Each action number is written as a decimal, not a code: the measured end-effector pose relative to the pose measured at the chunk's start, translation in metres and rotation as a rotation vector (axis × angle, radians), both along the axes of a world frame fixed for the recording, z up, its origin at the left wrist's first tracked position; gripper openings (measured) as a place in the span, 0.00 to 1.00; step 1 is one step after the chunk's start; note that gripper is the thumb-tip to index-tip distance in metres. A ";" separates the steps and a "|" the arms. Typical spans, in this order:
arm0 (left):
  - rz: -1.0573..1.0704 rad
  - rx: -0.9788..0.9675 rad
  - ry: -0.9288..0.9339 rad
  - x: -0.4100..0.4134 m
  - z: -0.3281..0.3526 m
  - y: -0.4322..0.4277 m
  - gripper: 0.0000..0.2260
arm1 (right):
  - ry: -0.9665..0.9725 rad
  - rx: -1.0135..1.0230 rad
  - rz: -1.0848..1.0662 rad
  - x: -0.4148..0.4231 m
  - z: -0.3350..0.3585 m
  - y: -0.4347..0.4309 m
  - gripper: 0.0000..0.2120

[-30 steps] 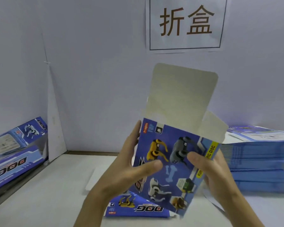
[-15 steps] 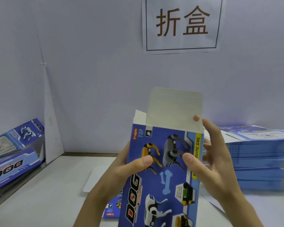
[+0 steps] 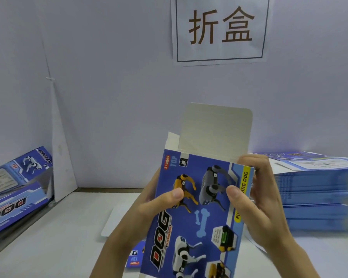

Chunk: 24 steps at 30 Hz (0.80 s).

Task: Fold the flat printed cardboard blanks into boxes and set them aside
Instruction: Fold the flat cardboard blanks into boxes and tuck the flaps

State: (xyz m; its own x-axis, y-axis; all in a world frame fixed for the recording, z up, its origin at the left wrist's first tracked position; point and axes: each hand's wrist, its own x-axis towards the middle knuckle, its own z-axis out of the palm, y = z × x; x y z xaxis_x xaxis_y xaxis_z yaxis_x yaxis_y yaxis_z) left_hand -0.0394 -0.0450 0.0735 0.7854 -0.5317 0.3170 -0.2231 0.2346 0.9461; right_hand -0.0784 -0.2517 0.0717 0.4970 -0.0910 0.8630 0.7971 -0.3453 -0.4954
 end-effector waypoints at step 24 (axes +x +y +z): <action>0.121 -0.233 0.294 0.000 0.015 0.001 0.38 | -0.455 -0.451 -0.268 0.007 -0.014 0.018 0.10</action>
State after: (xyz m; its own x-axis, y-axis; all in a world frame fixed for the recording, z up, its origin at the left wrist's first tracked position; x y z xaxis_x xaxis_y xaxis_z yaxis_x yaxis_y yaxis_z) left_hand -0.0392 -0.0444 0.0884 0.9132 -0.3702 0.1704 0.0104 0.4392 0.8983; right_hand -0.0717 -0.2336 0.0577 0.0867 0.2563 0.9627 0.7504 -0.6525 0.1061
